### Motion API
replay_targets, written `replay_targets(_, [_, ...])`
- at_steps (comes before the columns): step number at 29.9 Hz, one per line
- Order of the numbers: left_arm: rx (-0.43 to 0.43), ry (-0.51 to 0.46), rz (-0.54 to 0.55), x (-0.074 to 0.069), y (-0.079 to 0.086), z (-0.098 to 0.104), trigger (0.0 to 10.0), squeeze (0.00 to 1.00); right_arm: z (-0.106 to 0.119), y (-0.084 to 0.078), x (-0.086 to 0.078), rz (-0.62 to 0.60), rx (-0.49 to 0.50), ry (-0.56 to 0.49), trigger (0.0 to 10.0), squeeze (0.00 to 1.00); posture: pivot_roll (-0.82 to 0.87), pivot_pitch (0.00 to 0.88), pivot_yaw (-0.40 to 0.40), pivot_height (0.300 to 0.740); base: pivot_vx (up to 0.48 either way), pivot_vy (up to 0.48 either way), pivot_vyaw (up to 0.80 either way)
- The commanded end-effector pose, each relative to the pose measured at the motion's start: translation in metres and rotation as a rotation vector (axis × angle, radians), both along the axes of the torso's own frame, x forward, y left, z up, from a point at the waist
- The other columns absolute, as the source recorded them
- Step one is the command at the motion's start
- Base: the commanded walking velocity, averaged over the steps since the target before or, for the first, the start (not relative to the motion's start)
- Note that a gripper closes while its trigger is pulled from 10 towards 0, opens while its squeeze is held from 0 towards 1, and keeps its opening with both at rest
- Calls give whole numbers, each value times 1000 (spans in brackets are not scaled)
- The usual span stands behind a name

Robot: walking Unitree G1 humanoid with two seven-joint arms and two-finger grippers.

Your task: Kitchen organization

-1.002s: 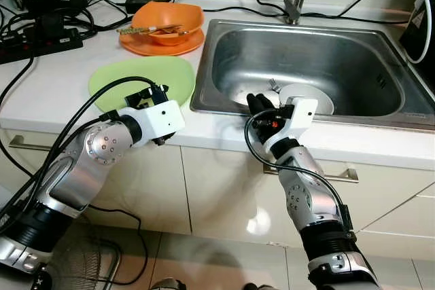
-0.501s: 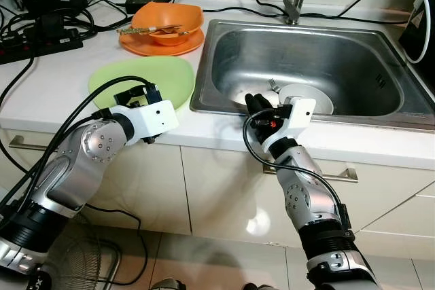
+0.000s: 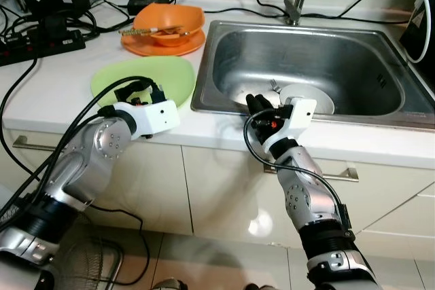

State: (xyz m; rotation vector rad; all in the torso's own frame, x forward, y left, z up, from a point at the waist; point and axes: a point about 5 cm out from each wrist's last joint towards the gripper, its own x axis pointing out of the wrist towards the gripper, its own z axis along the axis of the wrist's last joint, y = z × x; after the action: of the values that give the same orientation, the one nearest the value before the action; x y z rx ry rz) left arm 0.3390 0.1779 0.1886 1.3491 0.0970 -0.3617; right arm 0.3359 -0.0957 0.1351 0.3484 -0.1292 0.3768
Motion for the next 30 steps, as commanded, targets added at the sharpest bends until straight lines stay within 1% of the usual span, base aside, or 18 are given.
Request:
replay_targets(1, [45,71,39,0,5,-19,10000,0,3,-1,2,-9,-8,-13,10000,0,126,60,13,740,0,0,0])
replay_targets(5, [73,60,75,4,8,-21,10000,0,3,-2,2,-13,-8,-14,10000,0,120,58,15,740,0,0,0])
replay_targets(7, [94,64,95,5,9,-24,10000,0,3,-3,2,-17,-8,-15,10000,0,119,58,14,740,0,0,0])
replay_targets(10, [108,65,107,7,9,-27,10000,0,3,-3,2,-19,-7,-15,10000,0,119,59,13,740,0,0,0])
replay_targets(12, [136,61,141,9,12,-32,10000,0,3,-4,2,-22,-6,-17,10000,0,118,59,12,740,0,0,0])
replay_targets(16, [154,56,166,11,15,-34,10000,0,3,-4,1,-22,-5,-17,10000,0,117,60,12,740,0,0,0])
replay_targets(18, [172,50,199,13,18,-36,10000,0,3,-4,1,-23,-3,-17,10000,0,116,60,11,740,0,0,0])
replay_targets(23, [201,88,238,13,23,-47,10000,0,3,-4,1,-24,-3,-16,10000,0,111,62,13,740,0,0,0])
replay_targets(28, [216,108,245,14,25,-55,10000,0,3,-5,1,-26,-2,-14,10000,0,111,66,12,740,0,0,0])
replay_targets(30, [213,126,245,14,25,-62,10000,0,2,-4,1,-25,-2,-12,10000,0,110,68,12,740,0,0,0])
